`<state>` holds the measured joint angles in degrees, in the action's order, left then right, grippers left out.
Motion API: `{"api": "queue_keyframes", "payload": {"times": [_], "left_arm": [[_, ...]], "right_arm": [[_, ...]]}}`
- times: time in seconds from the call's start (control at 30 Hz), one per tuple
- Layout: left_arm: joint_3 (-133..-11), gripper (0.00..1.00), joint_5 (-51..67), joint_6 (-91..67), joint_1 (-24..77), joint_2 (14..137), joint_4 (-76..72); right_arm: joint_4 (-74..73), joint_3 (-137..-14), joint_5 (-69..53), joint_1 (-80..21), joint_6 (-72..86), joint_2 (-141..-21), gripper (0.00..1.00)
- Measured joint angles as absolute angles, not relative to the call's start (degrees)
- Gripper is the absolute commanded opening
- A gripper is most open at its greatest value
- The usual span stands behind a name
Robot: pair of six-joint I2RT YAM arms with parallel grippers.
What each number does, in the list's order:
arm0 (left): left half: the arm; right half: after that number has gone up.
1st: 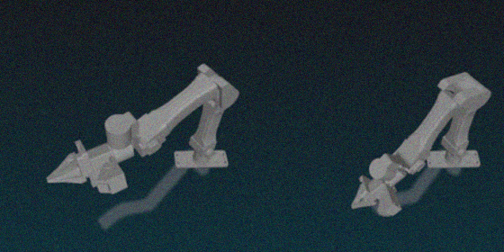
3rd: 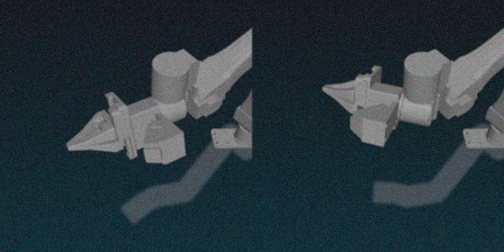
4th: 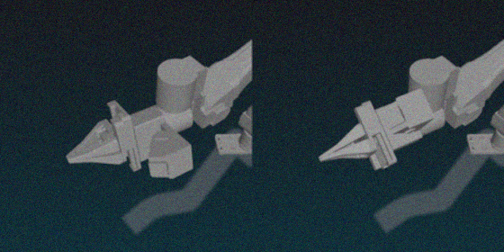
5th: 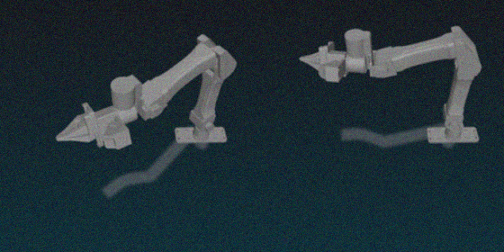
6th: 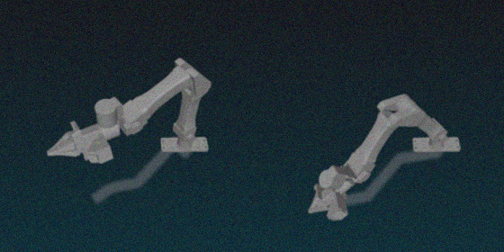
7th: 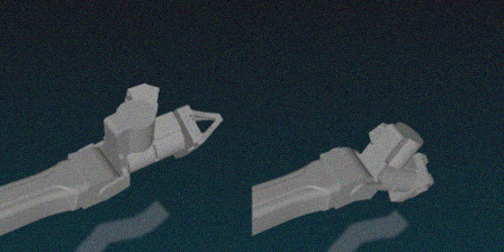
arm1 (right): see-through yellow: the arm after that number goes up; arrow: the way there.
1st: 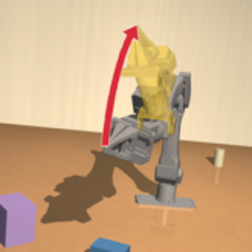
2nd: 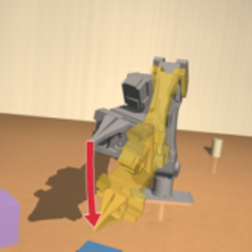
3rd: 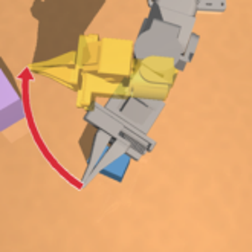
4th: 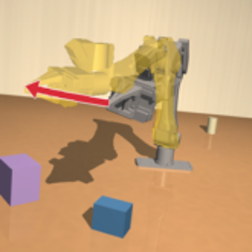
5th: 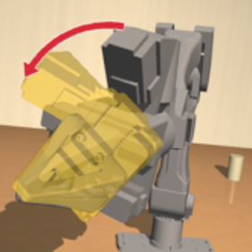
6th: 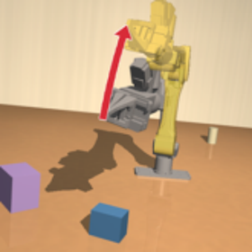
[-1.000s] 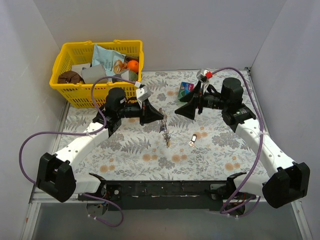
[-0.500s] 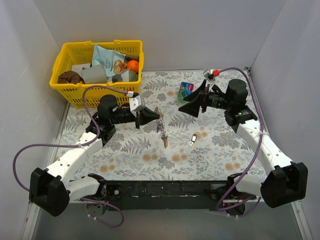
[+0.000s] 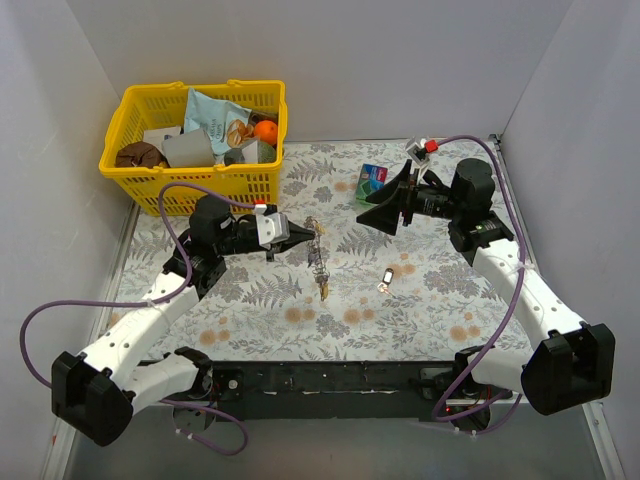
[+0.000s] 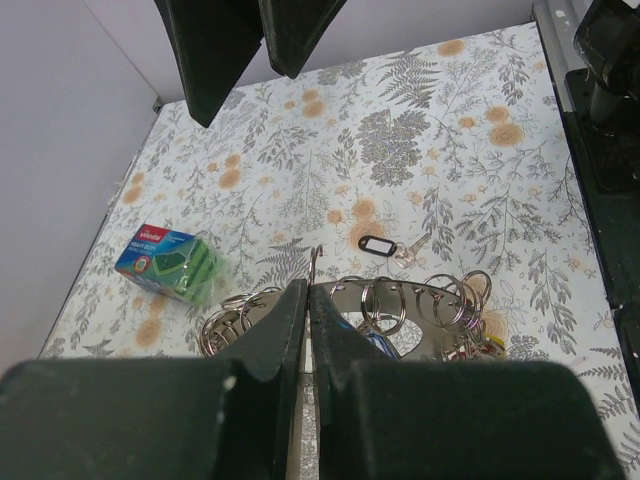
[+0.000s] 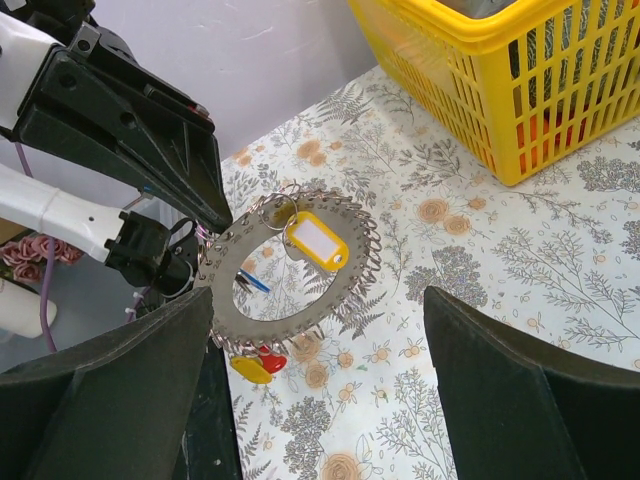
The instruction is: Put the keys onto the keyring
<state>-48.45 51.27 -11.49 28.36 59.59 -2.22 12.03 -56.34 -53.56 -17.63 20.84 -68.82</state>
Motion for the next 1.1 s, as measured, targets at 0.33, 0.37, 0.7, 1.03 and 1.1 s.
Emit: {"api": "queue_keyframes", "payload": {"times": [0.33, 0.37, 0.7, 1.03, 1.1], "left_arm": [[-48.2, 0.0, 51.4, -12.5, 28.4, 59.7, -1.3], [-48.2, 0.0, 51.2, -13.4, 28.4, 59.9, -1.3], [-46.5, 0.0, 50.3, -23.7, 28.4, 63.2, -1.3], [-37.9, 0.0, 50.6, -29.0, 28.4, 63.0, -4.8], [-36.3, 0.0, 50.6, -28.9, 28.4, 62.4, -5.0]], "right_arm": [[10.5, -56.3, -52.5, -17.6, 19.6, -68.9, 0.93], [9.9, -56.2, -52.1, -17.6, 19.2, -68.9, 0.93], [5.6, -51.9, -48.9, -17.6, 16.2, -68.8, 0.93], [-0.4, -47.4, -44.4, -17.6, 11.5, -68.1, 0.93], [-1.4, -46.5, -43.4, -17.6, 10.5, -68.0, 0.93]]}}
